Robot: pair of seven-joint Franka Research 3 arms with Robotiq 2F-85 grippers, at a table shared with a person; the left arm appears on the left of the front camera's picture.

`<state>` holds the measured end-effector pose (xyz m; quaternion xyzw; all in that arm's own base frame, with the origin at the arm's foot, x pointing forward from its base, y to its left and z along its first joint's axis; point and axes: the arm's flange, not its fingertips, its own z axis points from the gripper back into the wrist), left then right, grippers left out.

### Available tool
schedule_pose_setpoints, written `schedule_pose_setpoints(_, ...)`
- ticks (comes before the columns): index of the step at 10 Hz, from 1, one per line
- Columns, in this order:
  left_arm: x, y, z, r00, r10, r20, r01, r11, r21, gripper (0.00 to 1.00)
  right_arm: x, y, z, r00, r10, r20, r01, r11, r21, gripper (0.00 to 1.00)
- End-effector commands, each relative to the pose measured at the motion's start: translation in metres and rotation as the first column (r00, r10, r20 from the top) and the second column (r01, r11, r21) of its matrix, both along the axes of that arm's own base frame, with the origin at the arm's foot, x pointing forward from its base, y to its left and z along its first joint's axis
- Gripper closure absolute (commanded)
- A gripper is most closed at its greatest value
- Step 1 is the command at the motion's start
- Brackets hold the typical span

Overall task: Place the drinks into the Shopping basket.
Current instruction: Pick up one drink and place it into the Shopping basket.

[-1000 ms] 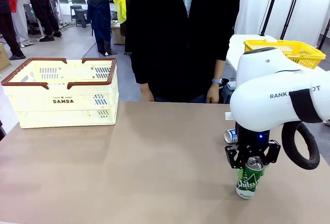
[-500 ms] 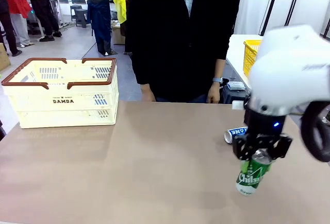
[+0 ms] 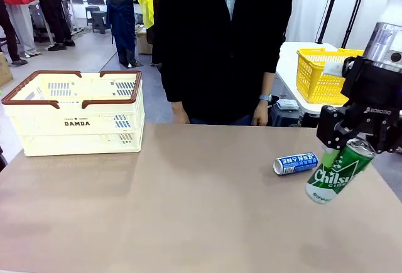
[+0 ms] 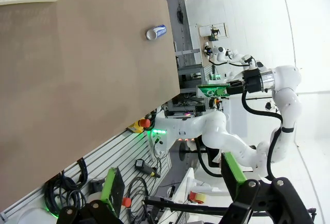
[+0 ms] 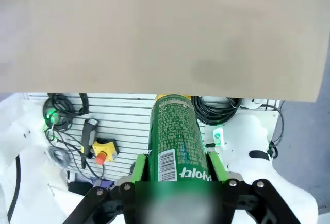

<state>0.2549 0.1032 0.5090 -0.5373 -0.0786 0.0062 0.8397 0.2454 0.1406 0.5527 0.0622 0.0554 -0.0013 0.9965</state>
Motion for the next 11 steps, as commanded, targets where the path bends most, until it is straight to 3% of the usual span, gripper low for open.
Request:
schedule_pose_setpoints(1, -0.001, -0.001, 0.004, 1.000, 0.005, -0.007, -0.005, 1.000, -0.021, 0.00, -0.001, 0.005, -0.007, 0.999, 0.042, -0.028, -0.043, 0.999, -0.017, 1.00)
schedule_pose_setpoints(4, -0.001, -0.001, 0.004, 1.000, 0.005, -0.007, -0.005, 1.000, -0.021, 0.00, -0.001, 0.005, -0.008, 1.000, 0.020, -0.020, -0.021, 1.000, -0.021, 1.00)
schedule_pose_setpoints(5, -0.001, -0.001, 0.004, 1.000, 0.005, -0.007, -0.005, 1.000, -0.021, 0.00, 0.010, 0.024, -0.007, 0.995, 0.071, 0.064, -0.065, 0.994, -0.083, 1.00)
schedule_pose_setpoints(7, -0.001, -0.001, 0.004, 1.000, 0.005, -0.007, -0.005, 1.000, -0.021, 0.00, 0.067, 0.102, 0.008, 0.979, 0.142, 0.149, -0.115, 0.978, -0.174, 1.00)
schedule_pose_setpoints(9, -0.001, -0.001, 0.004, 1.000, 0.005, -0.007, -0.005, 1.000, -0.021, 0.00, 0.117, 0.202, 0.001, 0.962, 0.248, 0.117, -0.216, 0.948, -0.235, 1.00)
schedule_pose_setpoints(11, -0.001, -0.001, 0.004, 1.000, 0.005, -0.007, -0.005, 1.000, -0.021, 0.00, 0.145, 0.318, -0.012, 0.941, 0.323, 0.104, -0.293, 0.928, -0.229, 1.00)
